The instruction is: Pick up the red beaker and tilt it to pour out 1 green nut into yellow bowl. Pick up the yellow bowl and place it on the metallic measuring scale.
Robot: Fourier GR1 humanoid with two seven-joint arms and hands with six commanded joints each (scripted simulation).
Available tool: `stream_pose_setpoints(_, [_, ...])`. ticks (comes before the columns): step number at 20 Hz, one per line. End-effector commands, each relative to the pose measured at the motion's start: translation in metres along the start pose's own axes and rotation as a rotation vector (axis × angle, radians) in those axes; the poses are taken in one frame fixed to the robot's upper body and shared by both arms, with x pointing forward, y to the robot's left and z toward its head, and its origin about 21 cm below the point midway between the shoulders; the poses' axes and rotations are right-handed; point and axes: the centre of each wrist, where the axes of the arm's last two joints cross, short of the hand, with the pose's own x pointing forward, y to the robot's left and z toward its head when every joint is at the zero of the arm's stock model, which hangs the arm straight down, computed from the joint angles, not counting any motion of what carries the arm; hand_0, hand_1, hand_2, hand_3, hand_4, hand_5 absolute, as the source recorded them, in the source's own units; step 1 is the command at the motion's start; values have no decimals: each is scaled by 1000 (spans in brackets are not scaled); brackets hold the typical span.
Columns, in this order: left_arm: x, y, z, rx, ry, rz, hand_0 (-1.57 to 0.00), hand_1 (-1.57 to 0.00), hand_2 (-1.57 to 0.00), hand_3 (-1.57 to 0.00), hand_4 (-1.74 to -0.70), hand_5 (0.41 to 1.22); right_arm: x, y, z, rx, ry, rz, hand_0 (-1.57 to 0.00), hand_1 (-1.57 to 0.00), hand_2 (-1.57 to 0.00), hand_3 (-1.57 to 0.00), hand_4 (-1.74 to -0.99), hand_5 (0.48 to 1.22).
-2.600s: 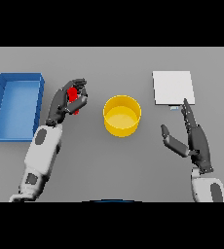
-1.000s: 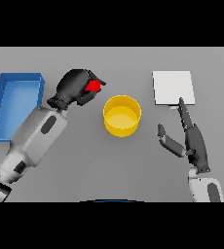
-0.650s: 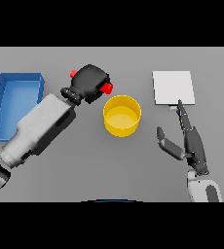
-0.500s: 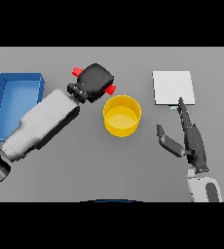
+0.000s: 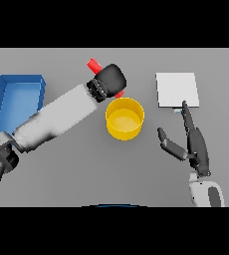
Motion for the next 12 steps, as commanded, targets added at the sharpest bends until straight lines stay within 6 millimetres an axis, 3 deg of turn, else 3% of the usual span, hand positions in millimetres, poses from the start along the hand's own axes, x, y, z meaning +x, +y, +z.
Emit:
stream_pose_setpoints(1, [3, -1, -2, -12, 3, -43, -1571, -1571, -1571, -1571, -1730, 1220, -1, -2, 2, -2, -5, 15, 1, 1, 1, 1, -1188, 647])
stream_pose_setpoints(12, [23, 16, -15, -30, -68, -488, -1571, -1571, -1571, -1571, -1733, 1221, 3, -5, 3, -13, -8, 16, 1, 1, 1, 1, -1157, 629])
